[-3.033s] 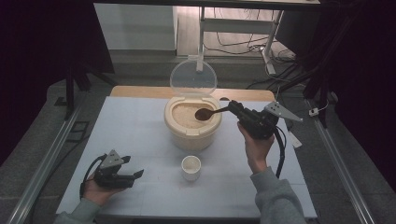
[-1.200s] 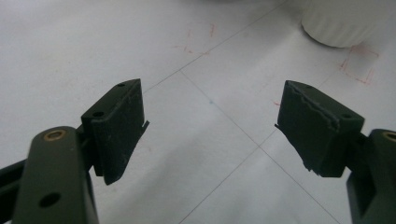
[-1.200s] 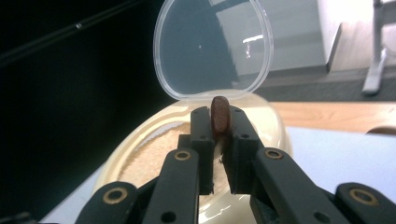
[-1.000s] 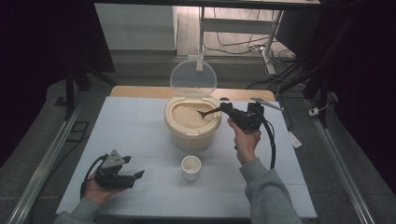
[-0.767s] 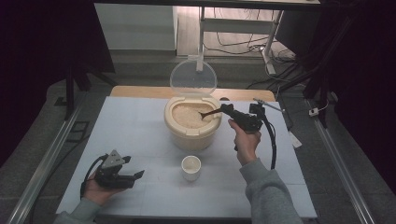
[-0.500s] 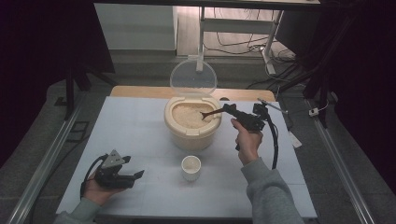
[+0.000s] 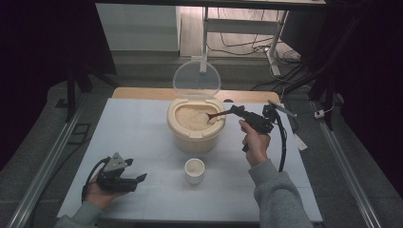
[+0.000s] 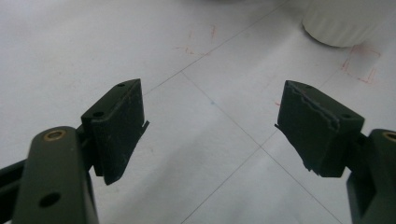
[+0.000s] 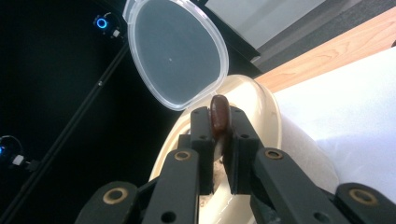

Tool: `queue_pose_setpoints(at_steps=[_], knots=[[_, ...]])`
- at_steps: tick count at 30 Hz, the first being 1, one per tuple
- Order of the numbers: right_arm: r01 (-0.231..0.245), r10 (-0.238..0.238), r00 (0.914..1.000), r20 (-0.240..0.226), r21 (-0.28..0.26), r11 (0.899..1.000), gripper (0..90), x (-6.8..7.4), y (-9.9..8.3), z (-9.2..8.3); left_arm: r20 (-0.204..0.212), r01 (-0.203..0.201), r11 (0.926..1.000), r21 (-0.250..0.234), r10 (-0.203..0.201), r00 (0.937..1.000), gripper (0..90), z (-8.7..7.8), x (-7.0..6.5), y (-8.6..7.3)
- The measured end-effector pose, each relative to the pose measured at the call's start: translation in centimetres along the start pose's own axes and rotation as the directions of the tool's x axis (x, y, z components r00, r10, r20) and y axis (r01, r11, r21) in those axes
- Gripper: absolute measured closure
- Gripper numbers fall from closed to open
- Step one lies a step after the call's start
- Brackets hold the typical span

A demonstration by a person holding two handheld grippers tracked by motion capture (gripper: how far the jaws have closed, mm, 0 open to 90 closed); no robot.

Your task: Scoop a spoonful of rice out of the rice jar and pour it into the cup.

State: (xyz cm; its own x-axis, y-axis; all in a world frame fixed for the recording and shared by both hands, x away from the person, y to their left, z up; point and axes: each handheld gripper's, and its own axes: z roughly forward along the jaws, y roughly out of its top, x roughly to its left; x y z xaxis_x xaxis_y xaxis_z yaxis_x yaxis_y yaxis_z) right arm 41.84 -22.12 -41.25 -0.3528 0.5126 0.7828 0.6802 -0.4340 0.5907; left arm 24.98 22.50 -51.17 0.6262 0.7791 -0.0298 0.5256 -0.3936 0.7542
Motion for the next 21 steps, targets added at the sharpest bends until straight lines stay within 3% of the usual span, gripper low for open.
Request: queue_pose_setpoints(at_steps=[21], knots=[[-0.071, 0.069, 0.9967, -0.043, -0.036, 0.997, 82.8, -0.75, 0.33, -0.81, -0.002, -0.001, 1.0000, -0.001, 0.001, 1.0000, 23.1, -0.04, -0.01, 0.01]])
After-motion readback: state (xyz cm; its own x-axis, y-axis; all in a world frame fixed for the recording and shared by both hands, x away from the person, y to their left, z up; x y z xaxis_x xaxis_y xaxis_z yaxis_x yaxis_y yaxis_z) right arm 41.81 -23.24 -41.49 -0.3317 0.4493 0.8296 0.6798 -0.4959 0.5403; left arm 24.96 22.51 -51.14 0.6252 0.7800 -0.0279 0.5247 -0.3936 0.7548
